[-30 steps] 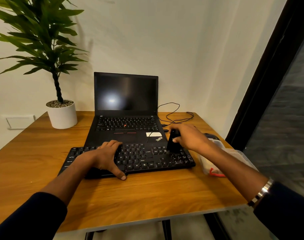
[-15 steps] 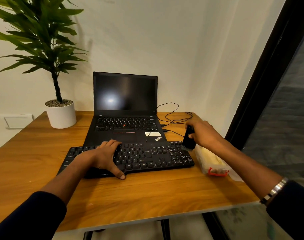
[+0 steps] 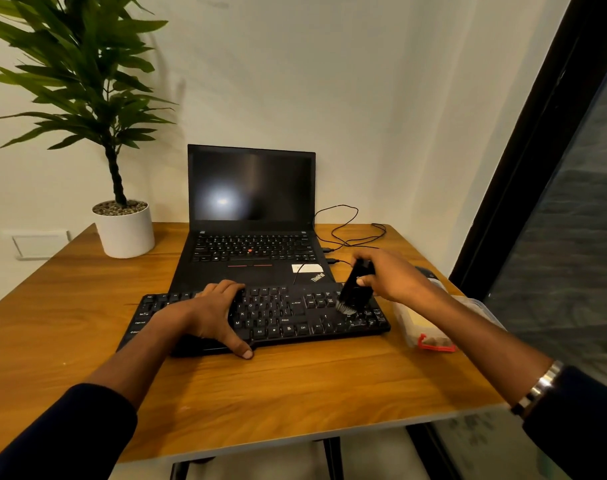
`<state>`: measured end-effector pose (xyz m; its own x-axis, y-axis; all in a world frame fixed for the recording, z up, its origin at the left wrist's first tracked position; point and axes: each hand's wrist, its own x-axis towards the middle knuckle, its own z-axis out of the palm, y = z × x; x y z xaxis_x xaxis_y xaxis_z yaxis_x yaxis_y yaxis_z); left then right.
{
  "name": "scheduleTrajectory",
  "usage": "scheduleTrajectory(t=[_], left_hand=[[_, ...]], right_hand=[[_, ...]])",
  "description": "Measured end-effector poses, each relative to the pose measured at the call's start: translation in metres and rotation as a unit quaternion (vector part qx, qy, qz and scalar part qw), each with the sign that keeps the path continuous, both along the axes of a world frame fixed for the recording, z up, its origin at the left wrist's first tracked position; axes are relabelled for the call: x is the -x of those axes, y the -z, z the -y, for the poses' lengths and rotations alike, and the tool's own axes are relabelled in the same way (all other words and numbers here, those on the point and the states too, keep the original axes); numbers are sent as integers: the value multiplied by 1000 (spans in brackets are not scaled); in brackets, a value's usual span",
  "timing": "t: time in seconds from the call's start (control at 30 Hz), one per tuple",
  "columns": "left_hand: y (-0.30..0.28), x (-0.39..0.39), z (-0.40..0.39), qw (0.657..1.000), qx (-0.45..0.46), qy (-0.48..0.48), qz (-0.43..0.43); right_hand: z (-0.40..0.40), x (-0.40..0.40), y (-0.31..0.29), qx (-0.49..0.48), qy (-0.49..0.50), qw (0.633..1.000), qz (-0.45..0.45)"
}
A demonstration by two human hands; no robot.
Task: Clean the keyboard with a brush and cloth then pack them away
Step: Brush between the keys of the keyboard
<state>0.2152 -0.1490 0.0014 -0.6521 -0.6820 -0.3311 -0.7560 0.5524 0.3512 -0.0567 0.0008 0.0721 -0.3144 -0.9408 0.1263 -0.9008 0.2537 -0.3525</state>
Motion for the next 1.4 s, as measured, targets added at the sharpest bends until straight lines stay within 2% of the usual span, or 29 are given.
scheduleTrajectory(t=[0.23, 0.37, 0.5, 0.63, 0.83, 1.03, 1.27, 1.4], left_hand=[[0, 0, 1, 1000, 2, 5, 1], [0, 0, 2, 1000, 4, 6, 0], [-1, 0, 2, 1000, 9, 9, 7], [1, 0, 2, 1000, 17, 10, 11], [-1, -1, 2, 1000, 18, 13, 7], [-1, 0, 1, 1000, 18, 14, 7], [-2, 0, 1, 1000, 16, 12, 8], [-2, 0, 2, 1000, 15, 12, 6]], right_hand=[[-15, 24, -5, 1, 57, 995, -79], [-15, 9, -3, -5, 38, 995, -87], [-13, -16, 0, -3, -15, 998, -58], [-11, -21, -8, 9, -26, 1000, 6], [-23, 7, -4, -23, 17, 998, -53], [-27, 15, -9, -6, 49, 994, -102], [-18, -15, 4, -2, 3, 999, -53], [-20, -15, -9, 3, -3, 999, 53]])
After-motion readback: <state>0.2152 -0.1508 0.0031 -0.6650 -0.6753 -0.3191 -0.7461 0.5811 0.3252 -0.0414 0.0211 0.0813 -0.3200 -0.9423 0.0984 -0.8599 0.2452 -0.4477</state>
